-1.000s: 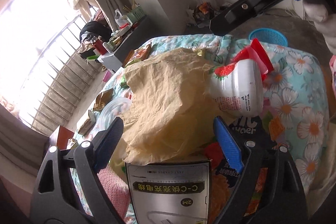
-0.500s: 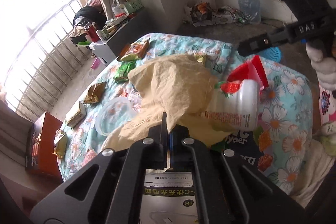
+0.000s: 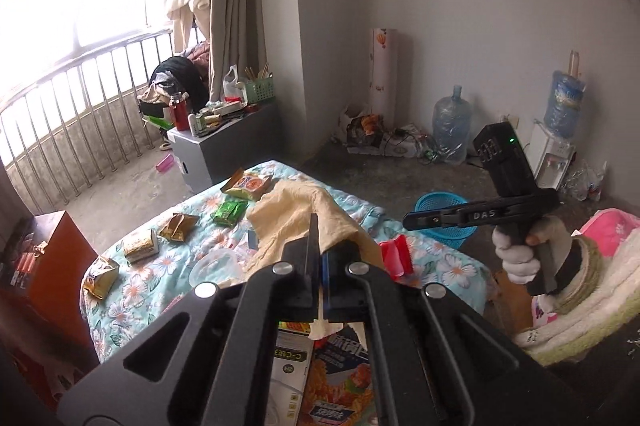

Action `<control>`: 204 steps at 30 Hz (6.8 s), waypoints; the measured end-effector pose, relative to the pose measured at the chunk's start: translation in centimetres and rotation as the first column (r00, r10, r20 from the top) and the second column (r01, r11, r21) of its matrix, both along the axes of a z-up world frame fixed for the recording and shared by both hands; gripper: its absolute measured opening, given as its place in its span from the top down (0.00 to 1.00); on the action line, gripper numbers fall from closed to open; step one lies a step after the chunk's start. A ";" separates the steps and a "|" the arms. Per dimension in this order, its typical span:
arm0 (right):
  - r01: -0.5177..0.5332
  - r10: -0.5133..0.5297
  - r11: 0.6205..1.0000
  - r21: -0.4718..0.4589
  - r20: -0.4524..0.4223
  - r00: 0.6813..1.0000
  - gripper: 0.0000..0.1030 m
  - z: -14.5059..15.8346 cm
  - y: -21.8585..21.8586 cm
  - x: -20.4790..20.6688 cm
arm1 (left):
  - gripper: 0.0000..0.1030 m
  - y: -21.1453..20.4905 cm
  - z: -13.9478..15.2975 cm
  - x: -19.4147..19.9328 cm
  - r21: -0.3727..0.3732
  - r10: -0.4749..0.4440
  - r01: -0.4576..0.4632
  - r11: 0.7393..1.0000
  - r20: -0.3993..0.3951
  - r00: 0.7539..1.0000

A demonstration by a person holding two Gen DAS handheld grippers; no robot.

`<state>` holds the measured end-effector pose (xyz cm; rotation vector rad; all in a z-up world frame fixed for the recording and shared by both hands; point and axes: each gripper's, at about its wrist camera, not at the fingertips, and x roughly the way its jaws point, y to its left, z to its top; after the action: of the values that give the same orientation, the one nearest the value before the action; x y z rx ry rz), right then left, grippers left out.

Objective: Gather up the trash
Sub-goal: 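Grasp the red plastic bag with the right tool while the left tool holds the paper, then carry paper and bag over the blue wastebasket and open both tools, then move both tools back over the bed, then grasp the pink knitted pad with the left tool while the right grasps the white box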

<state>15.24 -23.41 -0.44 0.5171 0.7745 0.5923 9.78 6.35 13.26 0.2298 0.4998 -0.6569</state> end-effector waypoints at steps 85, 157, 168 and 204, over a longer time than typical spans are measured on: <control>0.798 -0.828 0.549 -0.248 -0.292 0.479 0.90 -18.0 -38.4 -2.1 | 1.00 -56.4 -26.1 20.3 -0.092 -0.318 0.339 0.936 -0.629 0.709; 0.097 0.042 0.956 0.278 -0.454 0.890 0.33 -4.2 -1.9 11.2 | 0.20 14.6 -14.5 10.6 -0.075 0.556 -0.721 0.688 -0.585 0.591; 0.200 0.099 0.907 0.370 -0.650 0.753 0.33 -9.6 2.7 15.0 | 0.20 14.2 -18.2 12.7 -0.016 0.477 -0.692 0.722 -0.713 0.514; 0.361 0.108 0.781 0.510 -0.680 0.725 0.65 -11.9 3.9 15.9 | 0.62 15.4 -16.2 9.8 -0.080 0.507 -0.660 0.747 -0.573 0.644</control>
<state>31.16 -19.52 -12.38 1.4635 1.2346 0.5034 19.58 21.79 -2.99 -0.4057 0.9460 -0.1113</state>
